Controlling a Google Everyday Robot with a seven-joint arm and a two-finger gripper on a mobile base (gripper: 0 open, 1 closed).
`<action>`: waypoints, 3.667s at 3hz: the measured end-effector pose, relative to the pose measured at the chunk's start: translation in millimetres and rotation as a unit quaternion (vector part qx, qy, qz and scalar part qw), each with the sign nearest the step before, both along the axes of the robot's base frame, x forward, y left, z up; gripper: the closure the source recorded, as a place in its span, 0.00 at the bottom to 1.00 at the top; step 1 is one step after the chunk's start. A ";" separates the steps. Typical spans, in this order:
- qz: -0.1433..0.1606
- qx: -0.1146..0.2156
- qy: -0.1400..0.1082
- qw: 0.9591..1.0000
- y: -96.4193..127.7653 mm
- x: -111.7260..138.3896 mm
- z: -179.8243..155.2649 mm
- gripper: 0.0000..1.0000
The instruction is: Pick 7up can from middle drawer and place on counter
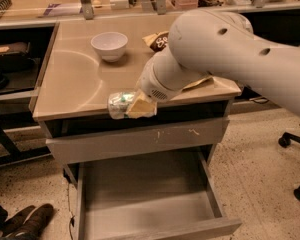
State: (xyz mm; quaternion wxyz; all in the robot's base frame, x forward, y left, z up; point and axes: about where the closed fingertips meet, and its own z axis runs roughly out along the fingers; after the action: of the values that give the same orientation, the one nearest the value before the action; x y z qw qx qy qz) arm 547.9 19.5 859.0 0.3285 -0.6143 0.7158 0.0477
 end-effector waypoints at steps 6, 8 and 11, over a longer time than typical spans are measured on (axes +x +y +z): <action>0.114 -0.018 0.037 0.993 119.3 89.1 28.6 1.00; 0.135 -0.006 0.050 0.990 144.8 104.6 9.9 1.00; 0.129 0.021 0.064 0.989 146.8 127.4 -8.5 0.81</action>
Offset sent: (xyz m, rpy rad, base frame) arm 0.0531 0.0593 0.0585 -0.0683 -0.0221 0.0978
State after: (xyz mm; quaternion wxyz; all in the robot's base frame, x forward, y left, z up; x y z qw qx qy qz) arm 675.4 166.3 850.4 0.2860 -0.6903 0.6490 0.1434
